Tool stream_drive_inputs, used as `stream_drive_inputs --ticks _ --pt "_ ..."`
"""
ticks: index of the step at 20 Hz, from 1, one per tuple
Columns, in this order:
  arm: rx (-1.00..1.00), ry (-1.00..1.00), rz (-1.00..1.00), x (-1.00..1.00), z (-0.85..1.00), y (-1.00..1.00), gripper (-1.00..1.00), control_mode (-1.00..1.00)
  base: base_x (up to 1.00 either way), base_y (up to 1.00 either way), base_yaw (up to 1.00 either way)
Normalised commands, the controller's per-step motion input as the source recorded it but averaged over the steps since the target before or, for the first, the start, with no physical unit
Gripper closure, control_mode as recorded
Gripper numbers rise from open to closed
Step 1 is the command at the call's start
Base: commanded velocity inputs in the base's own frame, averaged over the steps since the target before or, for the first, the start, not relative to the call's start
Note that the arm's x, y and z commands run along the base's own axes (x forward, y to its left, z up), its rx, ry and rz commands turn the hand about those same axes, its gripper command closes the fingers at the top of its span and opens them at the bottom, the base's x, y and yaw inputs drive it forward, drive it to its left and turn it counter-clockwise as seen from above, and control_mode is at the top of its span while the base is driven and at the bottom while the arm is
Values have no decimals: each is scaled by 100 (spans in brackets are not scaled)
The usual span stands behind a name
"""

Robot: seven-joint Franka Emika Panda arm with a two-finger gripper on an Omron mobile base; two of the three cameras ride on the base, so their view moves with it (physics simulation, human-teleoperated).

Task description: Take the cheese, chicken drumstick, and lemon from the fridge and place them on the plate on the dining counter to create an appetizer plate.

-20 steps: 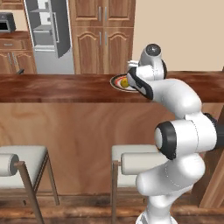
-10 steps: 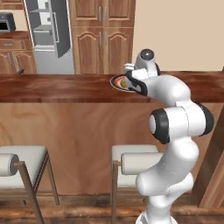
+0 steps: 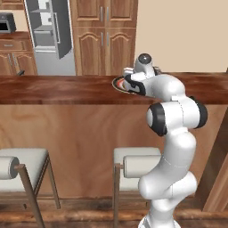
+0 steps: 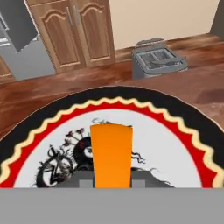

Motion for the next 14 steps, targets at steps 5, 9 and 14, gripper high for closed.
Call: stream_drive_inputs --ticks 5,9,14 --pt "0 2 0 44 -27 0 100 -100 0 0 0" --pt "0 0 0 52 -18 0 100 -100 0 0 0" --pt "0 0 0 46 -11 0 -100 -100 0 0 0"
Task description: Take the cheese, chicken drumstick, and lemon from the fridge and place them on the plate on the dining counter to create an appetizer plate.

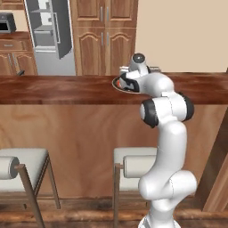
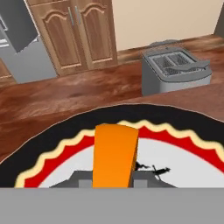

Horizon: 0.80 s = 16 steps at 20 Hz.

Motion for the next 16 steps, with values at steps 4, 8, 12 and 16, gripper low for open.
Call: stream_drive_inputs --ticks 4,8,12,16 --pt "0 0 0 -3 -3 -3 -100 -100 0 0 0" --pt "0 -3 0 -36 7 -11 -100 -100 0 0 0" --pt "0 -11 0 -64 48 -1 -100 -100 0 0 0" --pt "1 -23 0 -100 61 1 -100 -100 0 0 0"
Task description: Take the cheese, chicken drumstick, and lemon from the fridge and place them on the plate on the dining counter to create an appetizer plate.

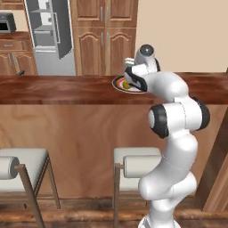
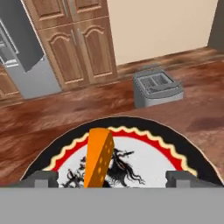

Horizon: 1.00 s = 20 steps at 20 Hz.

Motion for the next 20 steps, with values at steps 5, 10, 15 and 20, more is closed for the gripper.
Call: stream_drive_inputs --ticks 5,10,15,20 --pt "0 -29 0 -100 59 1 -100 -100 0 0 0" --pt "0 -10 1 -100 56 0 -100 -100 0 0 0" --pt "2 10 2 -100 46 0 -100 -100 0 0 0" --pt "5 26 2 -100 45 0 -100 -100 0 0 0"
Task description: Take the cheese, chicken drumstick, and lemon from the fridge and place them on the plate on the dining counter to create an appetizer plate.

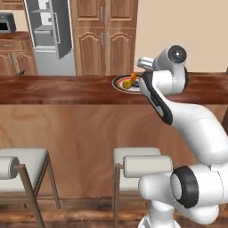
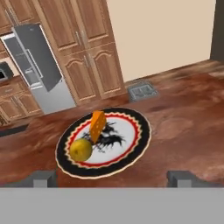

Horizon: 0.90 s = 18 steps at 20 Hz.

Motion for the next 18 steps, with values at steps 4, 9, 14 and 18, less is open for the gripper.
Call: stream_drive_inputs --ticks 4,9,14,18 --pt "0 19 0 -100 -1 0 -100 -100 0 0 0" --pt "0 16 0 -100 -26 0 -100 -100 0 0 0" --pt "-3 8 0 -87 -29 0 -100 -100 0 0 0" --pt "-1 0 0 -24 -12 0 -100 -100 0 0 0"
